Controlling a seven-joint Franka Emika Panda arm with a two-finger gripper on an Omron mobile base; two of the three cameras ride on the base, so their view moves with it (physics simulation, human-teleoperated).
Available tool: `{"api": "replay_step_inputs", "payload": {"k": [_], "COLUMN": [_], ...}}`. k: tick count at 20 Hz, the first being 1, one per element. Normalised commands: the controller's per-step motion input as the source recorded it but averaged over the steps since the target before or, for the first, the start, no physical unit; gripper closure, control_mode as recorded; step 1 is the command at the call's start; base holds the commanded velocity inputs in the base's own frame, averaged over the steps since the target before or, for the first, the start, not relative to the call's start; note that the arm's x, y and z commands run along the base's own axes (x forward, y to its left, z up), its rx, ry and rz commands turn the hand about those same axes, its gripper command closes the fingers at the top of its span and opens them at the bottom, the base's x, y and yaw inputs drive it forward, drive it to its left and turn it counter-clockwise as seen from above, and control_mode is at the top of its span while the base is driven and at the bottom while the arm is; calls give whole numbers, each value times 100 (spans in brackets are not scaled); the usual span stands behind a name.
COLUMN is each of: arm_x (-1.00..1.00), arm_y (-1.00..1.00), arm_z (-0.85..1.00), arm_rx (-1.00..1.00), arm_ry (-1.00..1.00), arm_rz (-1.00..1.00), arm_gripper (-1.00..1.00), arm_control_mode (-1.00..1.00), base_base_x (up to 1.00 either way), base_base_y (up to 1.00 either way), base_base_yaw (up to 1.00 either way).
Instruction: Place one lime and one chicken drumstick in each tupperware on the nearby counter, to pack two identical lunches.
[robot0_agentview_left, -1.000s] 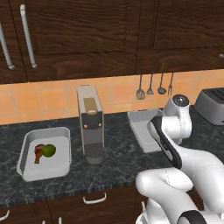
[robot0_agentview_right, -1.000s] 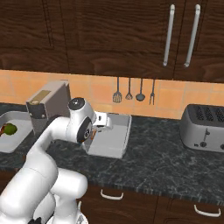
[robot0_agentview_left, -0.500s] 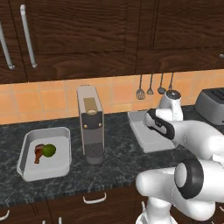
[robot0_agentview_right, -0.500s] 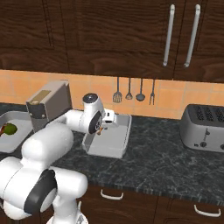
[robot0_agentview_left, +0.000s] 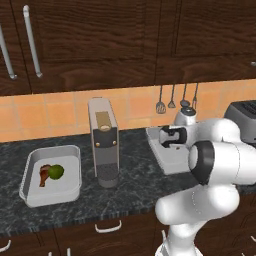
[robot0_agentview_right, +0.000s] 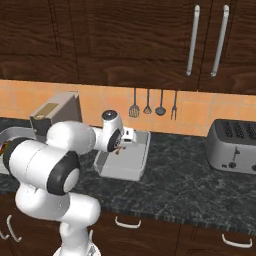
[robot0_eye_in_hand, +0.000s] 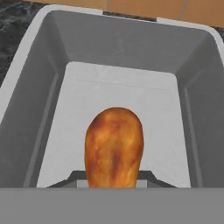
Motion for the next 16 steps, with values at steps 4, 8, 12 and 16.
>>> {"api": "replay_step_inputs", "payload": {"k": [4,8,12,16], "arm_x": [32,39,19,-21], "arm_y": [-13,-19,-12,0], "arm_z": [-35,-29,5,71], "arm_rx": [0,0,0,0], "arm_ry": [2,0,-1,-5], "arm_rz": [0,0,0,0], "arm_gripper": [100,-100,-100,-100], "arm_control_mode": [-100,-100,-100,-100], "base_base_x": [0,0,0,0], "base_base_y": [0,0,0,0], "base_base_yaw": [0,0,0,0]}}
